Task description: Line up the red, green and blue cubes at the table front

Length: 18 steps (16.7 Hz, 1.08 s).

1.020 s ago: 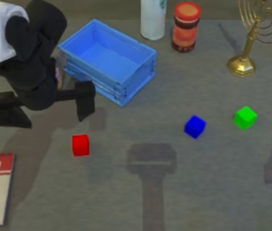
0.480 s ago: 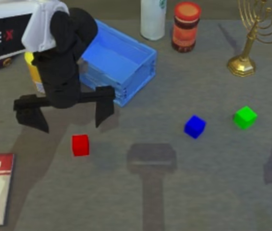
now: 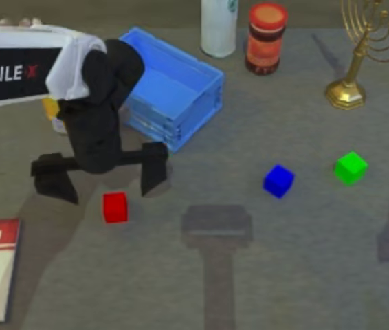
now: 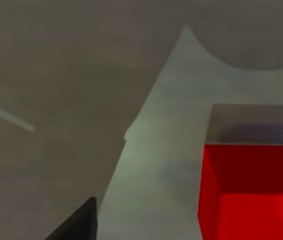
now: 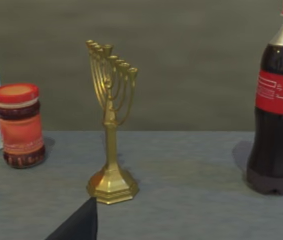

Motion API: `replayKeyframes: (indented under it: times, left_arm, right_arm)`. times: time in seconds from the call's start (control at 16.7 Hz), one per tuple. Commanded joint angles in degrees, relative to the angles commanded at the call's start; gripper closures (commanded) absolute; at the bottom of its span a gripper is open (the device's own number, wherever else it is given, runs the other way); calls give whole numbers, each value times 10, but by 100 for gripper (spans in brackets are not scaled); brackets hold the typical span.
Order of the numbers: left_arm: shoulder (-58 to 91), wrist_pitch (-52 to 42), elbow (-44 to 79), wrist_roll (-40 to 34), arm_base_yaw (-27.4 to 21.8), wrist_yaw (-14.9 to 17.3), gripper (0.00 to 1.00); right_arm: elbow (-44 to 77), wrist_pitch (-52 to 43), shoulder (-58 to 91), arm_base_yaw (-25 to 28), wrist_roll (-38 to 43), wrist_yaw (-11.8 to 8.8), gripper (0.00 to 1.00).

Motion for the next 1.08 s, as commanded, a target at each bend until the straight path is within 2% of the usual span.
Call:
replayKeyframes:
  times: [0.24,0.54,1.08]
  left_arm:
    - [38,83,-45,0,0,0,0]
    - [43,93,-51,0,-1,0,0]
    - [43,93,-51,0,-1,0,68]
  right_arm:
    - [0,0,0,0,0,0,0]
    - [0,0,0,0,0,0,0]
    - [0,0,0,0,0,0,0]
